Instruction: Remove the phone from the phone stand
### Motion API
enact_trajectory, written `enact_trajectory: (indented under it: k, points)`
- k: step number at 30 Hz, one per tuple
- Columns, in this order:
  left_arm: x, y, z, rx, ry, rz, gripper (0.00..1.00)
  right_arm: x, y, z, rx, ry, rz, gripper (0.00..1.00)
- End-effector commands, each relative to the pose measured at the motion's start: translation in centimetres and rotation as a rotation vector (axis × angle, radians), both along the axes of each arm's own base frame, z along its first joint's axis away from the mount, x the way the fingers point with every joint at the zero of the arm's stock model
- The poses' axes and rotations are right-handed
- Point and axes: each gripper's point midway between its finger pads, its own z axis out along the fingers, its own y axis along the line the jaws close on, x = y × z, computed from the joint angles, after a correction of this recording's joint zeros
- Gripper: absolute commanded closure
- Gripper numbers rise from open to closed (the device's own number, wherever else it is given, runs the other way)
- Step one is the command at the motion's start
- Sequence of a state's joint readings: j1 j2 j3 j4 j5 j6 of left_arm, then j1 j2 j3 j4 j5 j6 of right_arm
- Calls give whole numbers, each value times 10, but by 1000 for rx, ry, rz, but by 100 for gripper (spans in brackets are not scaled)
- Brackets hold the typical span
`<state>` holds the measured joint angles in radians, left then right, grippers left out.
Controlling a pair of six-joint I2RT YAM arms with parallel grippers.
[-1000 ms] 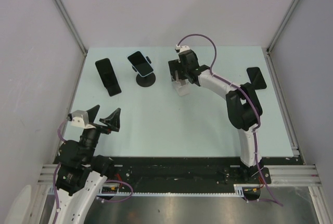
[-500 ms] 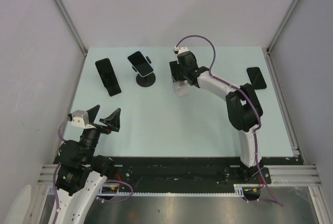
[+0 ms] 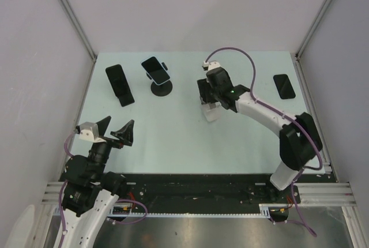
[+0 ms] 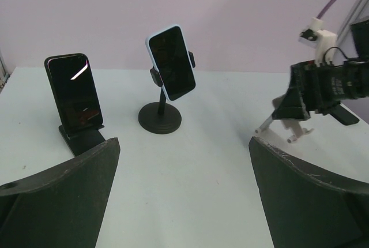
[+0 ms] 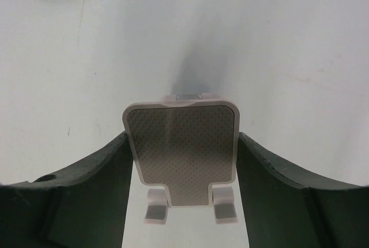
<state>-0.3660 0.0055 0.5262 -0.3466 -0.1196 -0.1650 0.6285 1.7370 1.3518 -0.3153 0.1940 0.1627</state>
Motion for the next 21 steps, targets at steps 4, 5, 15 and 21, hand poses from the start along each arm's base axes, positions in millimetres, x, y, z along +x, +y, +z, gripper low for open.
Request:
enact_trajectory:
  k: [4,5,15,21]
  points:
    - [-3,-1,13,6,-30,-12,0,-50,-66,27,-2,-44,-191,96]
    - [-2,-1,12,9,-27,-13,0,-55,-74,25,-10,-39,-204,96]
    - [1,-3,8,17,-9,-14,0,-114,-151,29,107,-71,-310,98]
    - [2,-4,7,22,-5,-17,0,-135,-175,12,112,-38,-351,97]
